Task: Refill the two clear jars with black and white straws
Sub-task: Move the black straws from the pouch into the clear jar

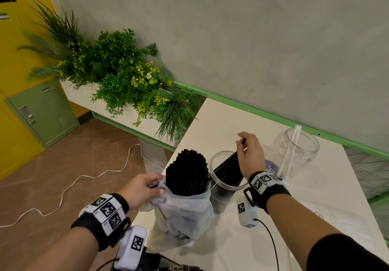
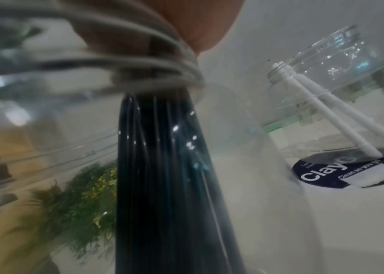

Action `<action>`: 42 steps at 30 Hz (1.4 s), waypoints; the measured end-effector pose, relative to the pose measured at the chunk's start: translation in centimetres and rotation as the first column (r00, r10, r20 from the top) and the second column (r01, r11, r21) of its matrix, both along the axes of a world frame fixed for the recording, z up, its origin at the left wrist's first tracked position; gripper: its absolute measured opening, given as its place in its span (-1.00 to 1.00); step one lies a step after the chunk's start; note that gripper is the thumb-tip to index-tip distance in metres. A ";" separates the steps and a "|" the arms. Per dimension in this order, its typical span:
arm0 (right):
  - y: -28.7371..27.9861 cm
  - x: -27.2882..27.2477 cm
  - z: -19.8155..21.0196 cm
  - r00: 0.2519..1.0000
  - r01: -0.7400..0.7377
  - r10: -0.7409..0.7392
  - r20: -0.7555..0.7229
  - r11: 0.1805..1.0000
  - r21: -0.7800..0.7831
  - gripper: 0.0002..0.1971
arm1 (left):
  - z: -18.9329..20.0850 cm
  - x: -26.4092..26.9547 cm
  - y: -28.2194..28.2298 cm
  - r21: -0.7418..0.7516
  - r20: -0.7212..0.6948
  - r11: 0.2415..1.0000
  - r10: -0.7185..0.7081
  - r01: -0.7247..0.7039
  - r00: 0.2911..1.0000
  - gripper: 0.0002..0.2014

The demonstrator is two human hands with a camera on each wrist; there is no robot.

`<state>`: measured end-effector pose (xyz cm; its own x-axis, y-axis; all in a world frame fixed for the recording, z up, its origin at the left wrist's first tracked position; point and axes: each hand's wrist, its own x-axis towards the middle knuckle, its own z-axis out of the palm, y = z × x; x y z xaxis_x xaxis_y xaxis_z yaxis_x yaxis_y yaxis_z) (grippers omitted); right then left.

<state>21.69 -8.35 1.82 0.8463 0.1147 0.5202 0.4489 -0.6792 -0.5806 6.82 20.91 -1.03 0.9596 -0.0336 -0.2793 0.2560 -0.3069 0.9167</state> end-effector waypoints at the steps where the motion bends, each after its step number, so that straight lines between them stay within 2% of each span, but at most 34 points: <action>1: 0.0 0.0 -0.1 1.000 0.001 -0.001 0.019 1.000 0.001 -0.86 | 0.0 0.0 0.0 -0.004 0.000 1.000 0.003 -0.003 1.000 -0.76; 4: -0.3 0.1 -0.3 1.000 -0.001 0.001 0.009 1.000 -0.020 -0.97 | -0.2 0.1 0.0 -0.006 -0.004 1.000 0.000 0.000 1.000 -0.79; 9: -1.4 -0.1 -0.7 0.983 -0.050 0.027 -0.182 0.991 -0.127 -0.75 | -0.5 0.1 0.2 0.000 -0.003 1.000 -0.003 0.003 1.000 -0.73; 12: -1.1 -1.5 1.0 0.998 -0.018 0.013 -0.058 0.996 -0.086 -0.60 | -0.3 0.0 0.1 -0.009 0.012 1.000 -0.008 0.008 1.000 -0.73; 14: -0.3 -3.9 2.7 0.999 -0.050 0.050 0.020 0.999 0.010 -0.65 | -0.2 0.0 0.0 0.001 0.018 1.000 -0.007 0.007 1.000 -0.74; 16: 0.6 -7.1 3.7 0.983 -0.183 0.184 -0.019 0.981 0.070 -0.76 | 0.1 -0.1 -0.1 0.012 0.017 1.000 0.001 -0.001 1.000 -0.75; 18: 1.1 -10.3 3.4 0.917 -0.320 0.337 -0.214 0.941 0.113 -0.87 | 0.2 -0.1 -0.3 0.021 0.018 1.000 0.000 -0.001 1.000 -0.72; 20: 1.0 -12.5 2.0 0.812 -0.368 0.384 -0.439 0.921 0.125 -0.93 | 0.2 -0.2 -0.4 0.036 0.021 0.999 0.001 -0.002 1.000 -0.70; 22: 0.6 -13.4 0.3 0.754 -0.360 0.301 -0.584 0.933 0.016 -0.75 | 0.1 -0.3 -0.5 0.025 0.015 1.000 0.006 -0.007 1.000 -0.69; 24: 0.4 -13.4 -1.3 0.646 -0.370 0.234 -0.726 0.929 -0.030 -0.45 | 0.1 -0.4 -0.7 0.012 0.008 1.000 -0.002 0.002 1.000 -0.66; 26: 1.0 -13.2 -2.3 0.508 -0.405 0.296 -0.809 0.911 0.080 -0.24 | 0.1 -0.7 -1.0 0.002 0.003 1.000 -0.020 0.020 1.000 -0.67; 27: 1.6 -13.1 -2.7 0.462 -0.434 0.376 -0.803 0.886 0.166 -0.17 | 0.1 -0.8 -1.2 -0.006 0.003 1.000 -0.029 0.029 1.000 -0.69; 28: 2.3 -13.2 -3.0 0.446 -0.455 0.446 -0.776 0.860 0.233 -0.13 | 0.0 -0.9 -1.4 -0.015 0.004 0.999 -0.034 0.034 0.999 -0.72; 30: 3.7 -13.4 -3.3 0.513 -0.457 0.508 -0.692 0.844 0.281 -0.15 | 0.0 -1.2 -1.9 -0.036 -0.003 0.999 -0.022 0.022 1.000 -0.77; 33: 4.6 -13.7 -2.9 0.722 -0.408 0.439 -0.534 0.894 0.183 -0.24 | 0.1 -1.7 -2.5 -0.076 0.021 0.995 0.058 -0.056 0.998 -0.77; 35: 4.6 -13.9 -2.6 0.795 -0.399 0.426 -0.433 0.904 0.157 -0.37 | 0.2 -1.9 -2.4 -0.106 0.048 0.987 0.124 -0.118 0.991 -0.83; 38: 4.5 -14.2 -2.8 0.807 -0.432 0.445 -0.387 0.893 0.126 -0.47 | -0.2 -2.1 -2.1 -0.112 0.060 0.981 0.165 -0.158 0.984 -0.83; 42: 4.1 -14.5 -4.3 0.742 -0.498 0.435 -0.510 0.867 0.016 -0.38 | -1.1 -2.7 -1.8 -0.092 -0.027 0.978 0.185 -0.186 0.982 -0.62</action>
<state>7.18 -4.25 -2.53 0.8046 0.5935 0.0180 0.4105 -0.5341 -0.7391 4.11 19.08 -2.15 0.9465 0.1175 -0.3006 0.3171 -0.1654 0.9339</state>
